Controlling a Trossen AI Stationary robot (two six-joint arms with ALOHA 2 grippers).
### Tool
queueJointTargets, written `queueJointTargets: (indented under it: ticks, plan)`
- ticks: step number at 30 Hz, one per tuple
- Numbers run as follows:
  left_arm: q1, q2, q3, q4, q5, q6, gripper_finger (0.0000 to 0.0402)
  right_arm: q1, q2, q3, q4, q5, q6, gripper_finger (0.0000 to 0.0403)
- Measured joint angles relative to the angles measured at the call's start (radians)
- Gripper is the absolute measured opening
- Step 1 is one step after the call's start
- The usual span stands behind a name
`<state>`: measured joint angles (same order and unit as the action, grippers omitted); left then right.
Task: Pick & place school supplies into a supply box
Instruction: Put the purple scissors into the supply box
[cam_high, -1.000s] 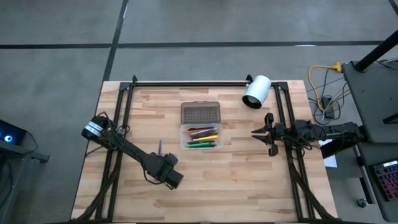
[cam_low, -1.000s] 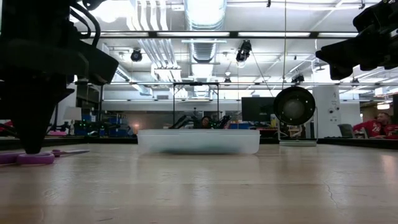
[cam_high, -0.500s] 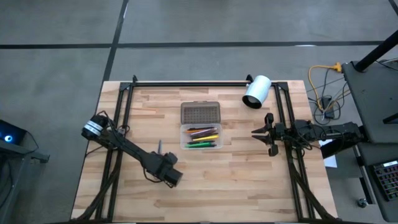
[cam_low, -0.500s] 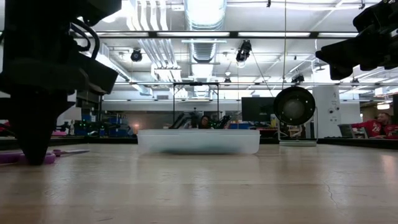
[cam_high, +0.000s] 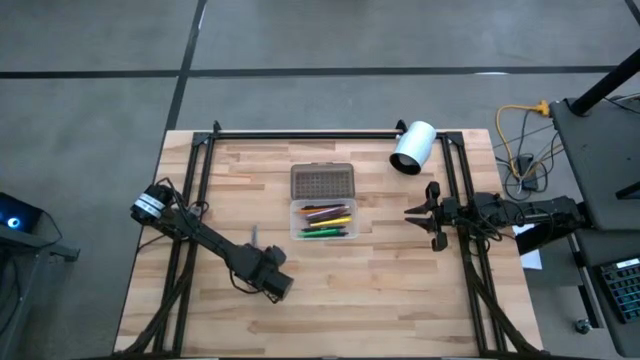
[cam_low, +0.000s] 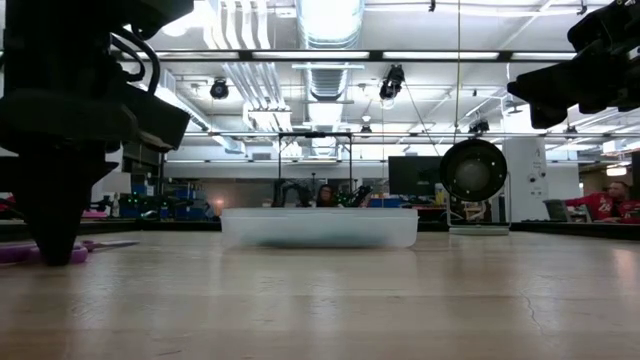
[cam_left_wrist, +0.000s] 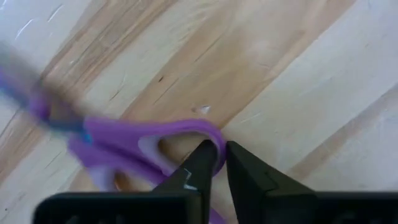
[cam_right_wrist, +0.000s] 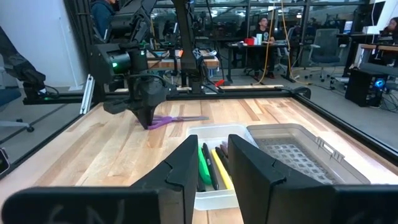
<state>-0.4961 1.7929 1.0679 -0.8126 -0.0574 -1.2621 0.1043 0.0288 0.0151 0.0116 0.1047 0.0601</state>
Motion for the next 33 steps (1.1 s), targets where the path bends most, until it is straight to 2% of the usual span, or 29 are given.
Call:
queueJointTargets:
  ticks: [3,17,27,33]
  plan:
    - [0.000,0.001,0.000,0.000,0.000,0.015,0.0008,0.000,0.000,0.000,0.000,0.000,0.000,0.0081]
    - [0.000,0.002,0.001,-0.002,-0.013,0.058,0.0002,0.000,0.000,0.000,0.000,0.000,0.000,0.0072]
    - [0.002,0.009,0.074,-0.098,-0.105,0.189,0.0001,0.000,0.000,0.000,0.000,0.000,0.000,0.0082]
    - [0.001,0.007,0.097,-0.146,-0.108,0.293,0.0000,0.000,0.000,0.000,0.000,0.000,0.000,0.0073]
